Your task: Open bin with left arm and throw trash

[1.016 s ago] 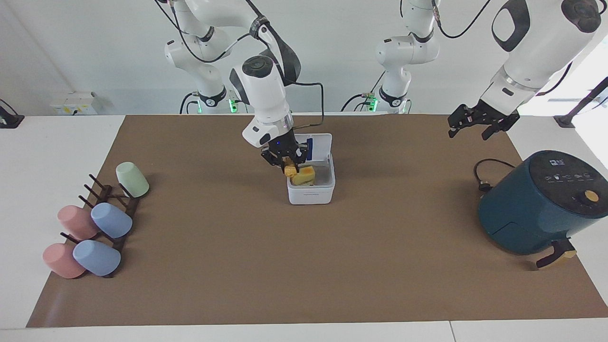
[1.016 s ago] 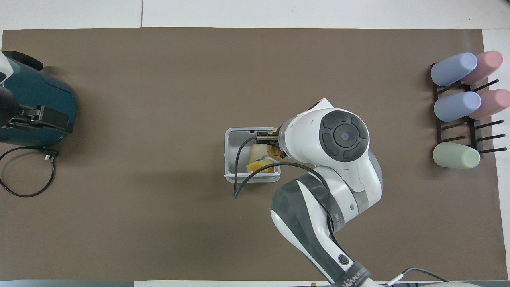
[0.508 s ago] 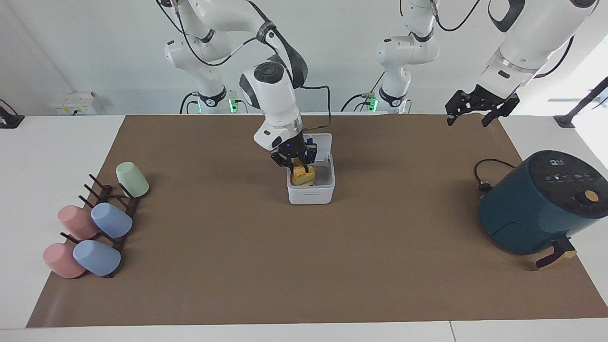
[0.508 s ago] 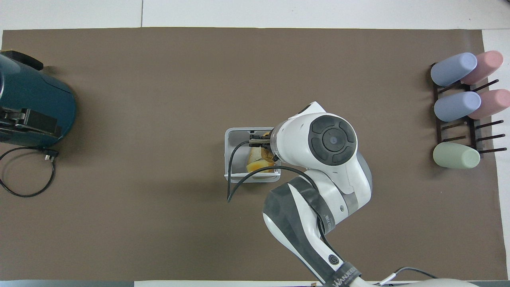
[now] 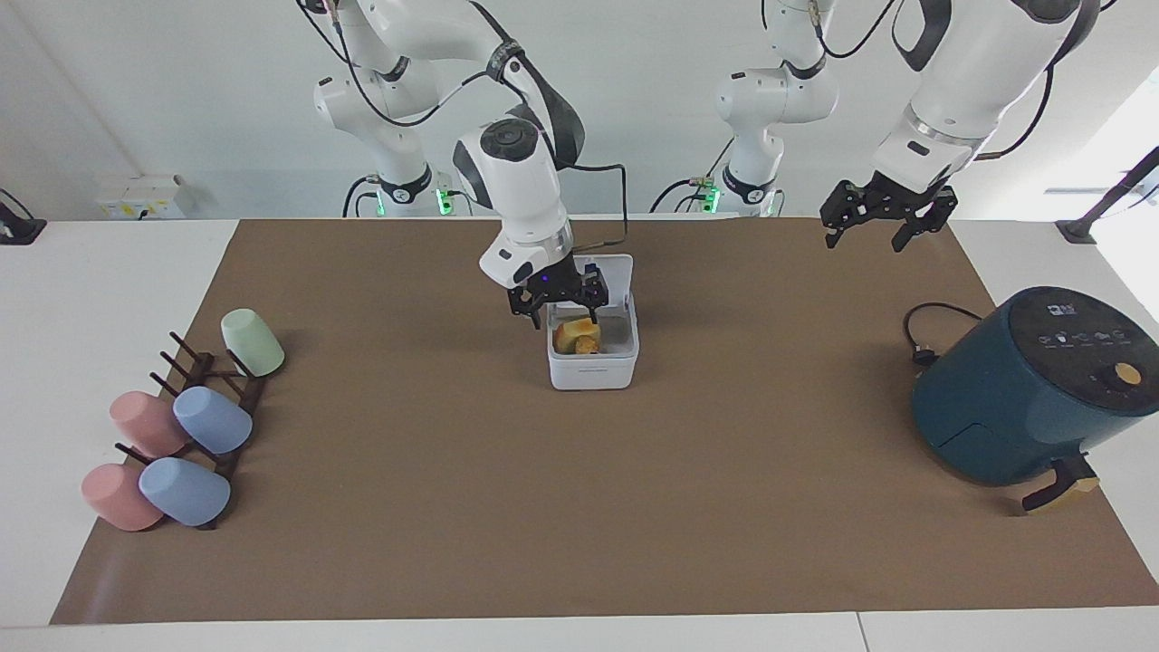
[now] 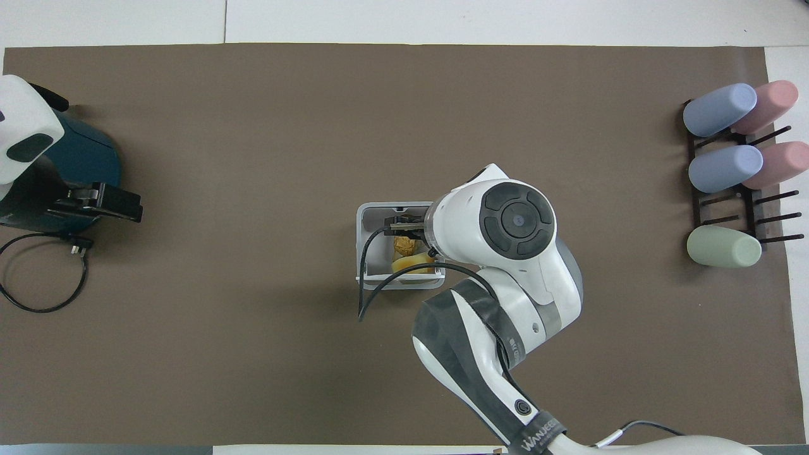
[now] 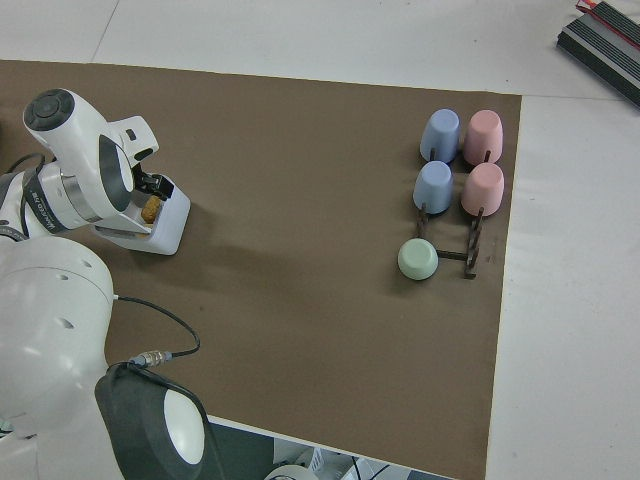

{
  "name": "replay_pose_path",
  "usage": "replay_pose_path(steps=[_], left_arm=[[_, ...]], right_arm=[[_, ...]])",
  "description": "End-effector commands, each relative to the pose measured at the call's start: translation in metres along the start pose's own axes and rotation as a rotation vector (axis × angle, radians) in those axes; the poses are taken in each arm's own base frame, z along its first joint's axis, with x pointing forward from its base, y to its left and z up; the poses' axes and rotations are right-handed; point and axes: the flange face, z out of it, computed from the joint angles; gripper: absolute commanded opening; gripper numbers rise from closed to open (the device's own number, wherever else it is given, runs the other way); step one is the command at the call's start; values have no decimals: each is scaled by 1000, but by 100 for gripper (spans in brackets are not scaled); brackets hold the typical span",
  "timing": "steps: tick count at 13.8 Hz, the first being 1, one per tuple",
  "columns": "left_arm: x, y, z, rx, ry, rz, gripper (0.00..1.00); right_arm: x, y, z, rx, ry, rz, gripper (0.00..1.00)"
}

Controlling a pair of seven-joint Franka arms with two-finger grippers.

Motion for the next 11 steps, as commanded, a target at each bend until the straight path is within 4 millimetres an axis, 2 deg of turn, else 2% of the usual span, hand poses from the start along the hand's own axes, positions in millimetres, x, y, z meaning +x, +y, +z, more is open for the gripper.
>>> replay_pose_path(steps=[1, 5, 9, 11], left_arm=[[-6, 1, -6, 32, 8, 7, 100], [-10, 2, -1, 32, -24, 10, 100], [-11, 4, -4, 33, -17, 10, 100], [-12, 2, -4, 32, -20, 8, 100]], right_arm=[[33, 56, -28, -12, 17, 78, 100], [64, 134, -54, -36, 28, 32, 100], [68, 193, -90, -71, -6, 24, 100], [65, 214, -109, -91, -12, 35, 100]])
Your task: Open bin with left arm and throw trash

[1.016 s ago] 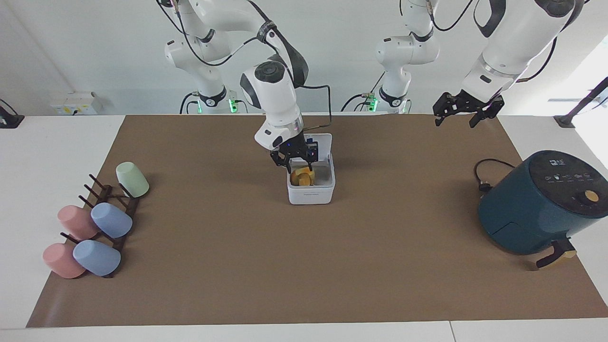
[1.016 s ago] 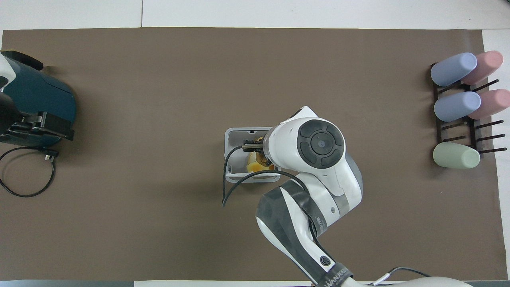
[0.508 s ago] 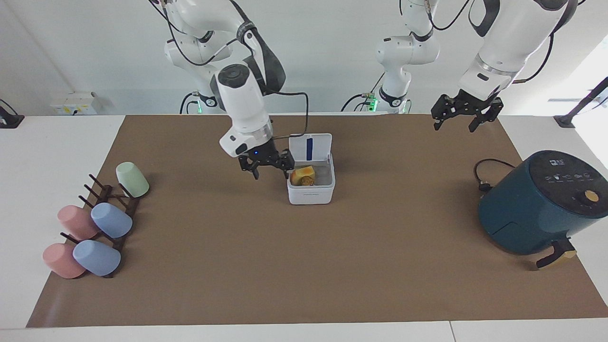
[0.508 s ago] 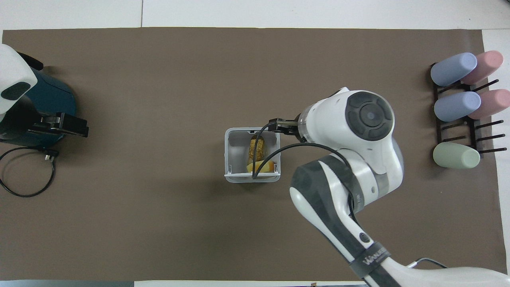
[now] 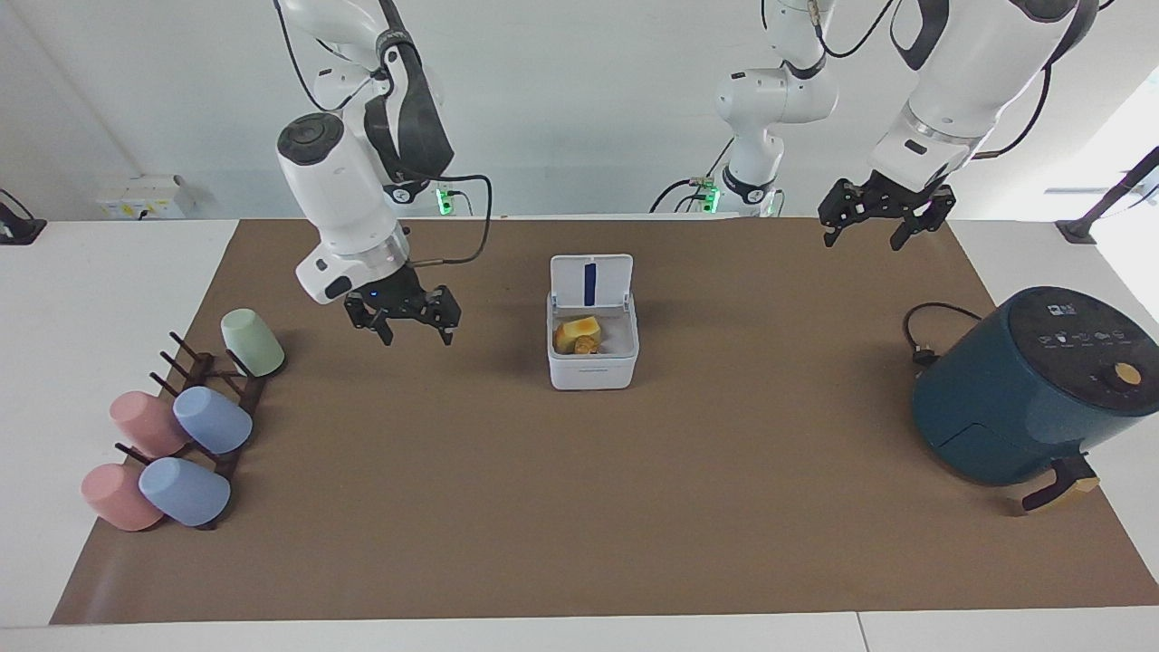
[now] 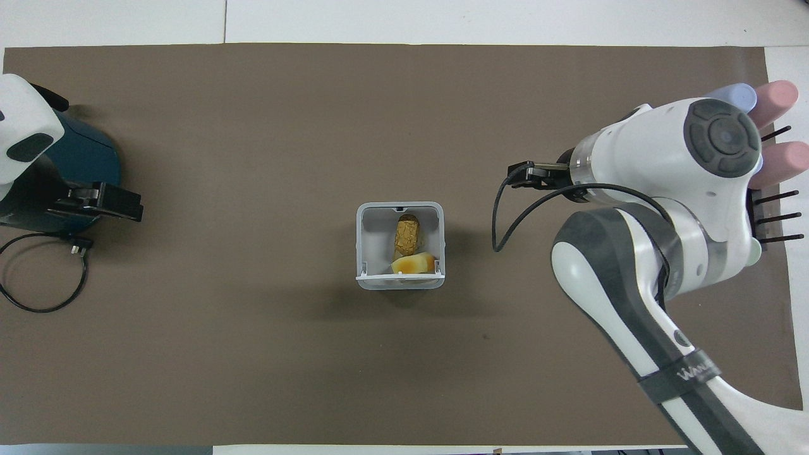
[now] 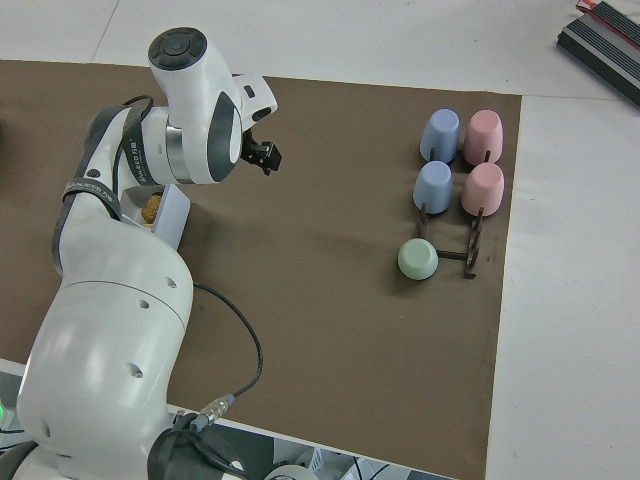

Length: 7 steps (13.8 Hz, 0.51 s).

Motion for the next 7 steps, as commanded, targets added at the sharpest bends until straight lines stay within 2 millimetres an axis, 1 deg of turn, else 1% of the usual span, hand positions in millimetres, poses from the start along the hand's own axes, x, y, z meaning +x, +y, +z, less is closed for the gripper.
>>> replay_pose_path(steps=[1, 2, 3, 4, 6, 7], left_arm=[[-9, -1, -4, 31, 1, 2, 100], [-9, -2, -4, 31, 1, 1, 100], [-8, -2, -4, 31, 1, -2, 100], [-9, -2, -4, 31, 1, -1, 100], [-8, -1, -5, 31, 6, -1, 100], [-8, 1, -5, 31, 6, 2, 100]], right_arm=[[-7, 26, -20, -24, -15, 2, 100], [-6, 36, -23, -27, -22, 20, 100], [-8, 39, -30, -31, -24, 24, 100], [-8, 40, -34, -38, -27, 20, 100], [-3, 33, -54, -117, -30, -30, 100], [2, 31, -65, -130, -27, -36, 100]])
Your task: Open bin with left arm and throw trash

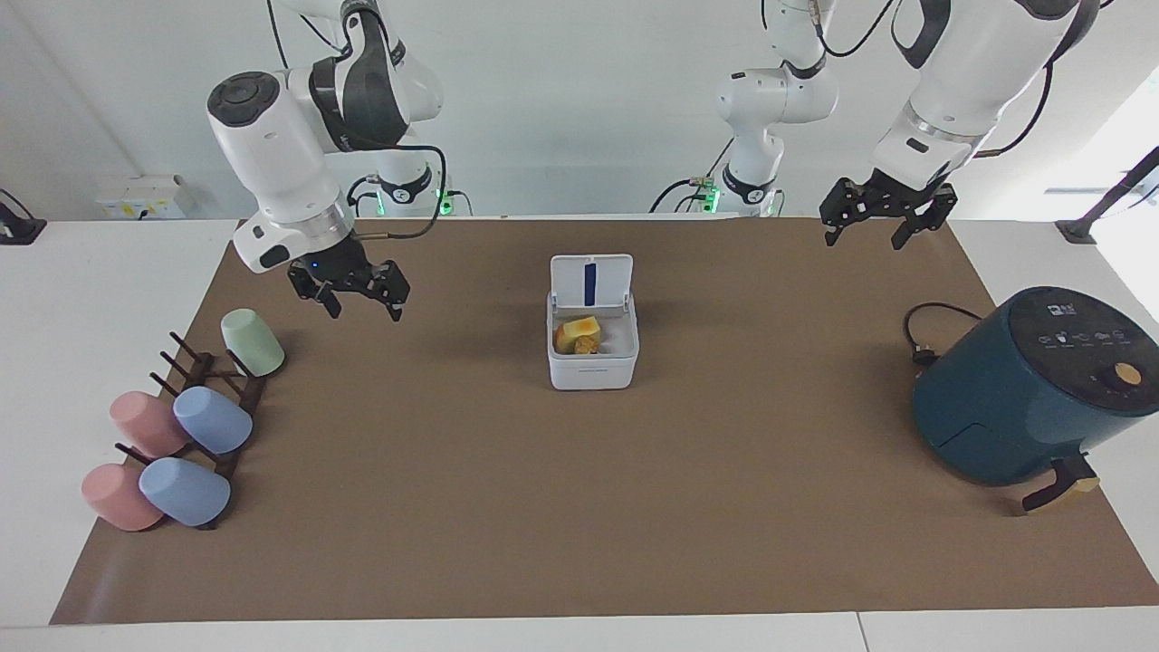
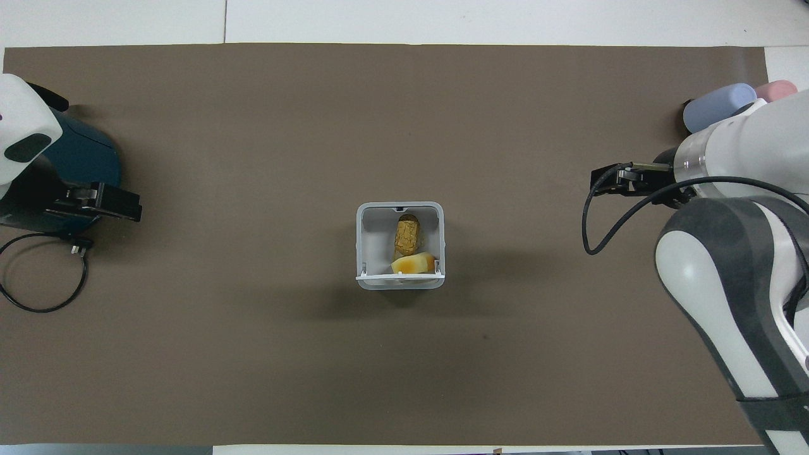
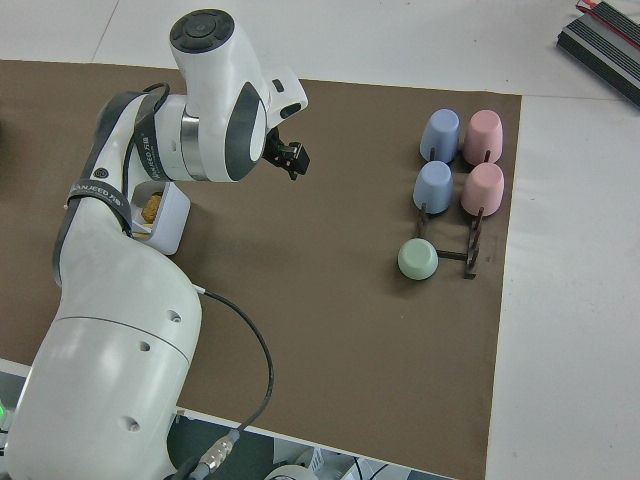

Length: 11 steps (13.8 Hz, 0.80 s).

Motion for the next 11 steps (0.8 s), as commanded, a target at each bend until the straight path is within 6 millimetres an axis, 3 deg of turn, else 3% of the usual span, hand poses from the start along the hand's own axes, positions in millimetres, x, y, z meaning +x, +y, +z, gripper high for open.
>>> replay_pose_path(steps=[1, 4, 11], left_arm=[[-7, 0, -3, 30, 4, 4, 100], [-7, 3, -4, 30, 6, 4, 100], [-7, 4, -3, 29, 4, 1, 100]], right_arm=[[13, -5, -33, -36, 8, -36, 100], [28, -1, -69, -27, -13, -20, 100], [18, 15, -77, -42, -73, 2, 100]])
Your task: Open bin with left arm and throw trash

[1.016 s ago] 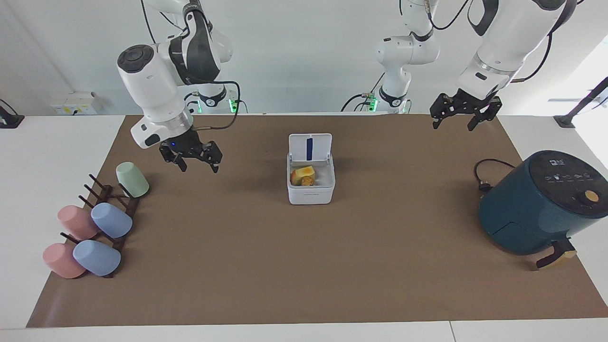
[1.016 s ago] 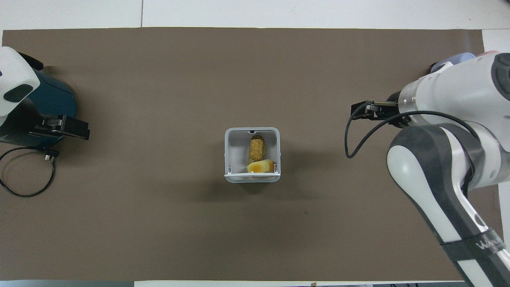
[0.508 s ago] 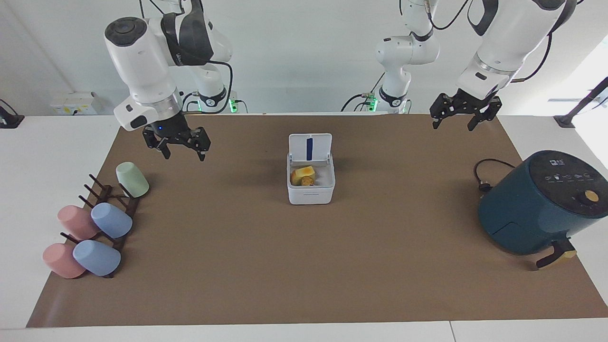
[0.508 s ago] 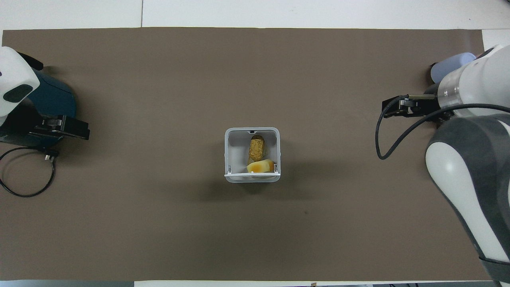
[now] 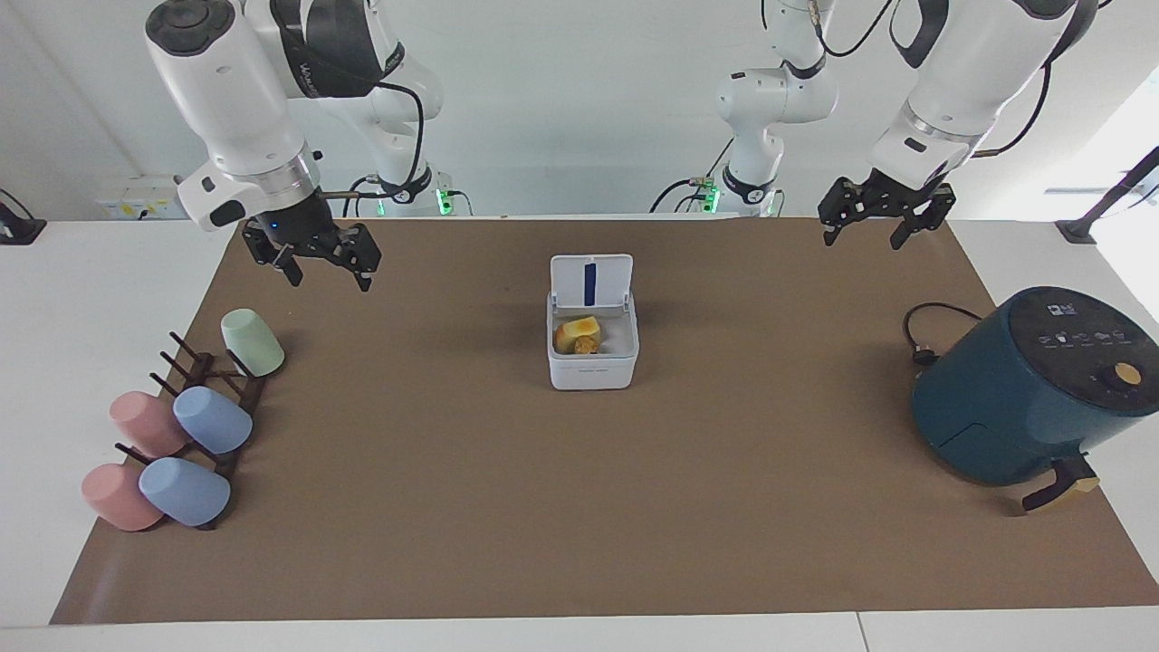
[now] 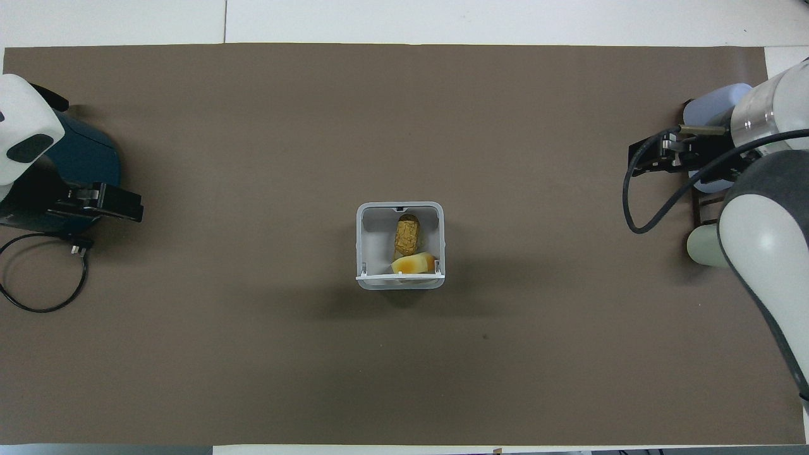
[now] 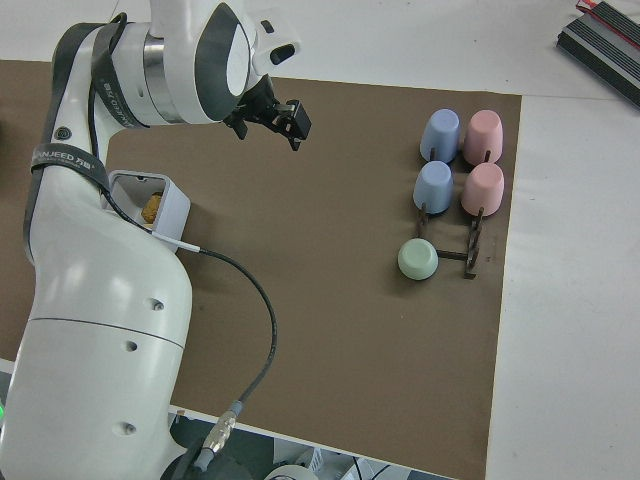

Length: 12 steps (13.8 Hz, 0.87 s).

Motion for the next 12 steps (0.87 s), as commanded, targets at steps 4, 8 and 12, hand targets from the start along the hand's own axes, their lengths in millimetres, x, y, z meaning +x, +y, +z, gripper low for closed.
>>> replay_pose_path(steps=[4, 8, 12], left_arm=[[-7, 2, -3, 30, 4, -2, 100], [-7, 2, -3, 30, 4, -1, 100], [-7, 2, -3, 29, 4, 1, 100]], right_arm=[[-14, 5, -6, -18, -35, -13, 100], [-43, 9, -4, -29, -47, -20, 100], [-36, 29, -5, -18, -35, -55, 100]])
